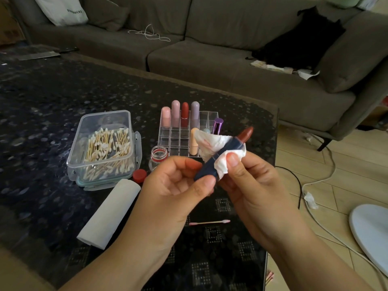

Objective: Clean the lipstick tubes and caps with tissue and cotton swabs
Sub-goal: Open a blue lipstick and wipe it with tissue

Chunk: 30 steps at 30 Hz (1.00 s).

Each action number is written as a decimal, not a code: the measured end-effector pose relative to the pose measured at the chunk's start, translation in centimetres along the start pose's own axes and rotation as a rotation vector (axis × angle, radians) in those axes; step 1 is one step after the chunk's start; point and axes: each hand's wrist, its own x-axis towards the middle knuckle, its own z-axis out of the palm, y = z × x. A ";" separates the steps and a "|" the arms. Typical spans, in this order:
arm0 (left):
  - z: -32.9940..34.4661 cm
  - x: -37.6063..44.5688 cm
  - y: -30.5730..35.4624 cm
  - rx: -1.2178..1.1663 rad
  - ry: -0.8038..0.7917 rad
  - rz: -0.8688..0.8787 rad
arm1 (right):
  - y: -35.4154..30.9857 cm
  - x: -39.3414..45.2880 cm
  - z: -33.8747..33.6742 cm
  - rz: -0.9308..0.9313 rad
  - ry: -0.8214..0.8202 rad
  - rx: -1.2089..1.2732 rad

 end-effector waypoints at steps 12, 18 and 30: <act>0.0 0.4 0.8 0.017 0.034 0.075 | 1.1 -0.1 -0.5 -0.047 0.010 -0.129; -0.2 0.1 0.5 -0.027 -0.062 -0.103 | 0.7 -0.1 -0.4 -0.023 0.031 -0.085; -0.6 0.3 0.3 0.323 -0.077 0.162 | 0.9 -0.1 0.1 0.027 0.048 -0.039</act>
